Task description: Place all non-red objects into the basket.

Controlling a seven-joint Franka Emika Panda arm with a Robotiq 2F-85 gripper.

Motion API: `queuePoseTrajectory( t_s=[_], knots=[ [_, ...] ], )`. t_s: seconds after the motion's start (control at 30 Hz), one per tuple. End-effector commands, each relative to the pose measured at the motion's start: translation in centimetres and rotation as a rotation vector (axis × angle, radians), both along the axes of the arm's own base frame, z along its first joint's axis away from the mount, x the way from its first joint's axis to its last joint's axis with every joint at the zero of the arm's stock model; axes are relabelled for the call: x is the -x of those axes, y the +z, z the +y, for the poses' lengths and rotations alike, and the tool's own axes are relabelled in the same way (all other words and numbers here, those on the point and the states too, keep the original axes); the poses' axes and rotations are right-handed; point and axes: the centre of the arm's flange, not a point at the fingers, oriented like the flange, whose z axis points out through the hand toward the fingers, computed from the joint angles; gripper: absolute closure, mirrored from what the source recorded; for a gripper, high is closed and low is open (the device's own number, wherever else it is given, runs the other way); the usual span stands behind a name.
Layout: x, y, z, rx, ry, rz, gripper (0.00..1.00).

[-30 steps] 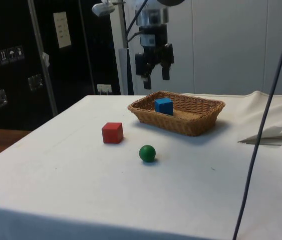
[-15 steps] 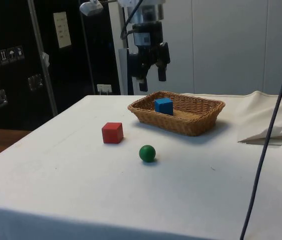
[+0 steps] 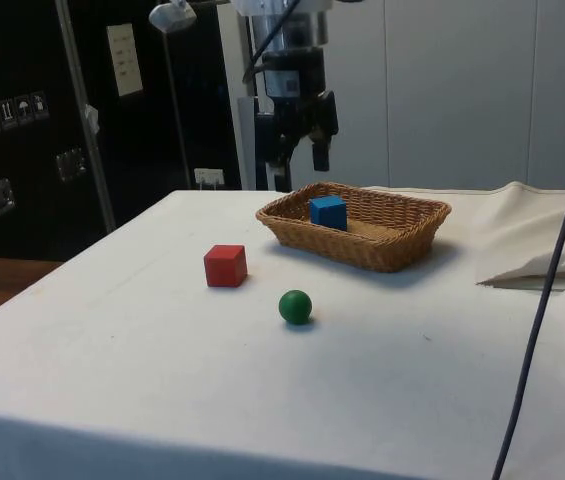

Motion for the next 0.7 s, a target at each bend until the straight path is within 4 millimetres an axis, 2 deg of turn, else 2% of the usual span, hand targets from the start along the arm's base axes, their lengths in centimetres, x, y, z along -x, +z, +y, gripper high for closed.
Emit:
queuePoseTrajectory(
  t_s=[0.0, 0.67],
  knots=[
    [0.1, 0.1, 0.4, 0.003, -0.001, -0.016, 0.0],
    [0.0, -0.8, 6.0, 0.008, 0.017, -0.032, 0.0]
  ],
)
